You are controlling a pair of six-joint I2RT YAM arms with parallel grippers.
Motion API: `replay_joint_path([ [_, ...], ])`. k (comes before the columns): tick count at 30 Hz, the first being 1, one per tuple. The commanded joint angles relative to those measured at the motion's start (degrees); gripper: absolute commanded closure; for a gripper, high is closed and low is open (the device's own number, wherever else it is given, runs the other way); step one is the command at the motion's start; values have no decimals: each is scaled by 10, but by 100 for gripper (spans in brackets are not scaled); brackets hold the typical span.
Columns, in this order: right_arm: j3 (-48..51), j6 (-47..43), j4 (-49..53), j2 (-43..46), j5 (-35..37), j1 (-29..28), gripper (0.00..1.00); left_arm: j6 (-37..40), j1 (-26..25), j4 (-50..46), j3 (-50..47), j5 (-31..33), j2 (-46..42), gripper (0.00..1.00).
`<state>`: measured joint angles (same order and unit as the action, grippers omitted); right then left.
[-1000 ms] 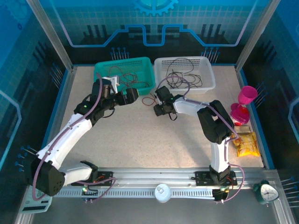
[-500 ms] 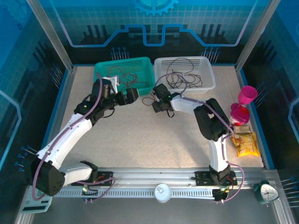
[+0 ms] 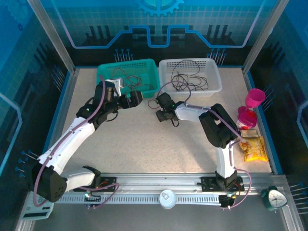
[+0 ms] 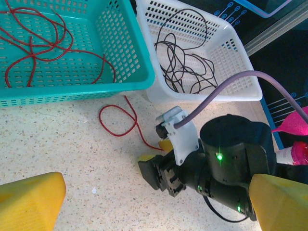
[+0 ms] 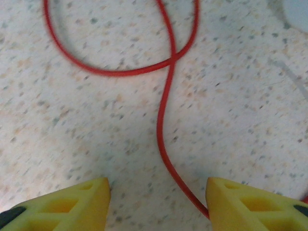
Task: Untangle the cables
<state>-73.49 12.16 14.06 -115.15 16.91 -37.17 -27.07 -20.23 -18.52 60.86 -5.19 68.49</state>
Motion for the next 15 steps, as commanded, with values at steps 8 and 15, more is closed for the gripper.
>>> replay_joint_path([
  [8,20,8,37,41,-21,-35,44,1,-3,-1,7,4,-21,1],
  [15,1,2,53,14,-7,-30,49,1,-3,-2,8,2,-23,1],
])
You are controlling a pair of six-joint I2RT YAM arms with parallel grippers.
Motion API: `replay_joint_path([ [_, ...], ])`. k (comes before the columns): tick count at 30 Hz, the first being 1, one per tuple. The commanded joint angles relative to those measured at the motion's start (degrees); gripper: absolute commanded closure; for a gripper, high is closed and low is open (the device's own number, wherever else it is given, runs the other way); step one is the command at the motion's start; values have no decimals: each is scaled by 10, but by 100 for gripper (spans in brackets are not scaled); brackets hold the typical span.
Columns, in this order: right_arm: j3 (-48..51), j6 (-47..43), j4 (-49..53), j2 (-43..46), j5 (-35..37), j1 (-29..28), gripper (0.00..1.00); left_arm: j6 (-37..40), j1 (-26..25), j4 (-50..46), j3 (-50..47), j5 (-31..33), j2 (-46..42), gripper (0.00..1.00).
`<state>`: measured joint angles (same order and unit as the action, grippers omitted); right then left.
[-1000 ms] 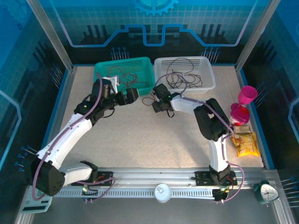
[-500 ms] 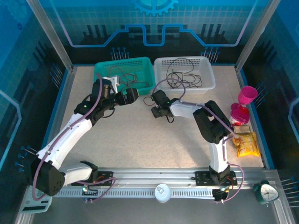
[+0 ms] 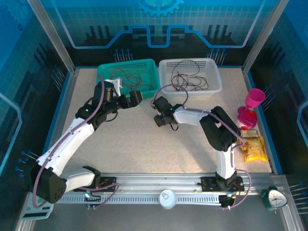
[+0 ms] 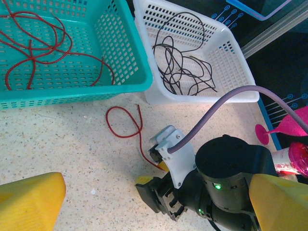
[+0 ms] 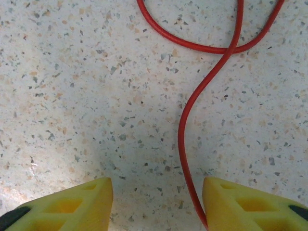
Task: Untangle the cables
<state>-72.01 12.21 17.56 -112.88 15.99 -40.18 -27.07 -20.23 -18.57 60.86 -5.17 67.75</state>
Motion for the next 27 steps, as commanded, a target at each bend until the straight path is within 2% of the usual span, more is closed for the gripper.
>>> replay_joint_path([
  [1,-13,2,17,-11,2,3,52,2,-3,-2,7,2,-16,1],
  [6,-12,-1,20,-19,2,15,71,2,-3,-1,9,3,-20,1],
  [11,-6,-4,26,1,-1,19,99,1,-3,-1,13,3,-22,1],
  [16,1,3,32,104,-15,8,100,15,-2,-8,18,20,-34,1],
  [19,-33,7,49,171,-30,-2,100,30,6,-16,24,38,-39,1],
  [23,-111,17,63,208,-64,-7,100,22,54,-20,25,14,-44,1],
  [27,-209,31,68,183,-108,-6,100,12,112,-18,15,-17,-61,1],
])
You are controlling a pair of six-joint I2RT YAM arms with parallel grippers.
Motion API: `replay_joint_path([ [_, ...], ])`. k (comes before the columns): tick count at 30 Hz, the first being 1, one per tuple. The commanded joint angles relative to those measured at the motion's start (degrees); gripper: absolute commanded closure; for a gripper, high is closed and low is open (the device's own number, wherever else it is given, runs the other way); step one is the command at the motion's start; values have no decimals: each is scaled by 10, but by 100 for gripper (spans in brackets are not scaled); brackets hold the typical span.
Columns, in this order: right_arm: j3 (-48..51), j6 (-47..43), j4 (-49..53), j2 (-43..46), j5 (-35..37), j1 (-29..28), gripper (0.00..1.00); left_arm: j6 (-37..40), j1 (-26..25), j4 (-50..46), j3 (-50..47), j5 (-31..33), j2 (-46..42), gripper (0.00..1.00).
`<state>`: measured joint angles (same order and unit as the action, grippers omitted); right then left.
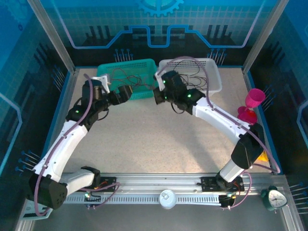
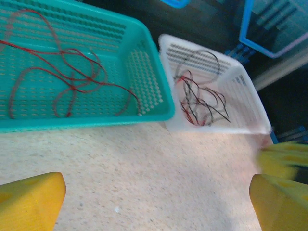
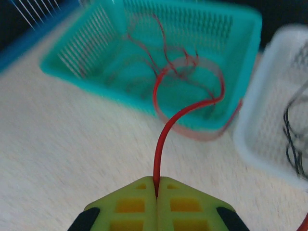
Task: Untangle the cables
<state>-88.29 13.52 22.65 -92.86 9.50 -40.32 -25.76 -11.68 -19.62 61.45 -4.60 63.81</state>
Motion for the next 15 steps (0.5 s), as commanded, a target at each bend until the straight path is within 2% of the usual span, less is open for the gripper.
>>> replay_joint_path([
  [1,-76,20,18,-33,-52,-4,100,-2,39,-6,6,-28,-28,1],
  [4,-165,26,30,-94,-70,-4,100,-5,65,-7,0,-38,-42,1],
  [9,-322,33,45,-237,-84,1,100,-12,76,-8,-13,-49,-55,1],
  [15,-462,65,-15,-397,-141,14,100,-38,77,3,-33,-60,-65,1],
])
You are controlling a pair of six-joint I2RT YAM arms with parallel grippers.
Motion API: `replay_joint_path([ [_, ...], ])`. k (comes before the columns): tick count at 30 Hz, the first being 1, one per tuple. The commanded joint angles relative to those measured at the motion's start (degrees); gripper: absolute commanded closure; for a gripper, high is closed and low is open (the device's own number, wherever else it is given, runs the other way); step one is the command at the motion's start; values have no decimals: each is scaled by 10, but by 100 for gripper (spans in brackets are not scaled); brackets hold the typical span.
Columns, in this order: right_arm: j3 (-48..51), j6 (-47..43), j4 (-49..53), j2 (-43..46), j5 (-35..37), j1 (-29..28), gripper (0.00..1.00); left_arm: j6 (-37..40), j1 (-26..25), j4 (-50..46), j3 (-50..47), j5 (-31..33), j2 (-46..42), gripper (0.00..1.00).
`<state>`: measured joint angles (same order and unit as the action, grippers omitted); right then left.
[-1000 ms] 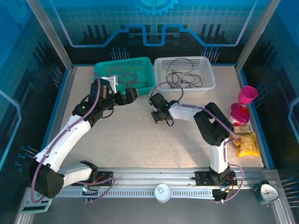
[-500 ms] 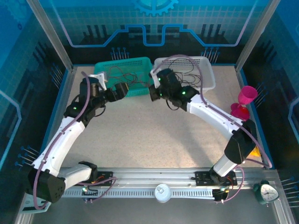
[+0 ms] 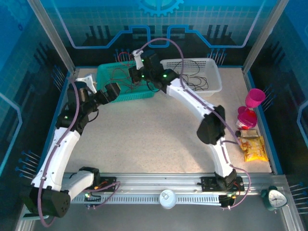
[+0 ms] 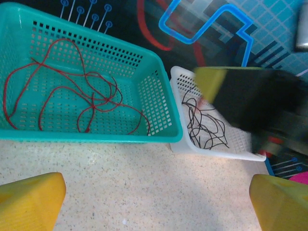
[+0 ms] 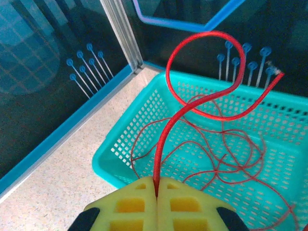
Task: Untangle the cables
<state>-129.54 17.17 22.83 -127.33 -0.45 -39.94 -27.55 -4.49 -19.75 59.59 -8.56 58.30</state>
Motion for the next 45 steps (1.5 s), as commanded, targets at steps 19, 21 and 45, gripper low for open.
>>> replay_joint_path([
  [19,-19,18,-3,-4,-97,33,18,3,5,-16,-1,-12,-2,1],
  [21,59,8,-25,65,-89,33,13,13,5,-17,4,-2,-1,1],
  [45,843,-72,-198,651,295,88,0,164,4,238,-216,144,-75,1],
])
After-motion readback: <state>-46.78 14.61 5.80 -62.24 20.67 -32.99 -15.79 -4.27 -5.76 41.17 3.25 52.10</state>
